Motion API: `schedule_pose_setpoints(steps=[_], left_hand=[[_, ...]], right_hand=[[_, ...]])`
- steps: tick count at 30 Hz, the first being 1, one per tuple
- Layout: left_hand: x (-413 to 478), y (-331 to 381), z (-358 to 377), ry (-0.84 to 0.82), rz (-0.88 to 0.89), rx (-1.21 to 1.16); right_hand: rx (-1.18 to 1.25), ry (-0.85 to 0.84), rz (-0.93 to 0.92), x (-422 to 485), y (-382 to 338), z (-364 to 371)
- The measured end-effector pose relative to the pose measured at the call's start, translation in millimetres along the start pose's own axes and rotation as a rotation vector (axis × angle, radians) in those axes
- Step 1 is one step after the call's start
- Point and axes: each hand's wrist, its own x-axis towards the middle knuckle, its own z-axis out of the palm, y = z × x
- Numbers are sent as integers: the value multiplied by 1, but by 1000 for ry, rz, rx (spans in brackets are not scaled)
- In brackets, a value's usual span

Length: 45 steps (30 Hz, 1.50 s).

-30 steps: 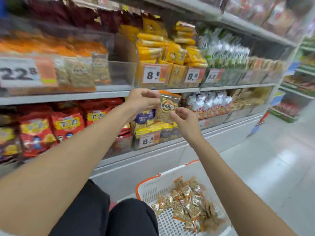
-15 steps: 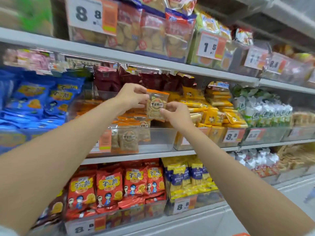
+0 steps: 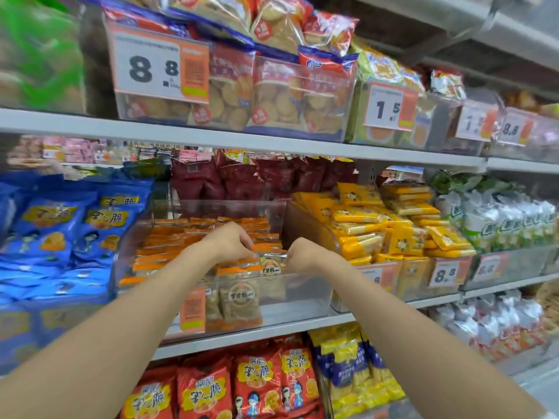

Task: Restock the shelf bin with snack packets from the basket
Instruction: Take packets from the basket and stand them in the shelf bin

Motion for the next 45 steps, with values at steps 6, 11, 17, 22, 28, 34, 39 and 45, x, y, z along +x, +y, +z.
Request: schedule_pose_setpoints(steps=[6,11,17,22,28,34,39,45], left_hand=[[-2,5,-1,-78,-77,1],[-3,6,2,-29,-101,-17],[-8,4,4,36,-28,-20],[-8,4,5,82,-35,-43],[-8,5,7,122,-15,-40],[-21,15,9,270,-25,-42],[-53,60,11,427,93,-107],[-96,111,66,208,215,-171]], right_hand=[[36,4,23,2,1,1],[87,27,70,6,1,2],[53,36,66,1,-2,3],[84,7,116,-3,-2,2],[175,197,68,-5,-2,4],[286,528,-88,-29,1,4],[307,847,-338,-66,10,17],[432,902,-123,-134,78,61]])
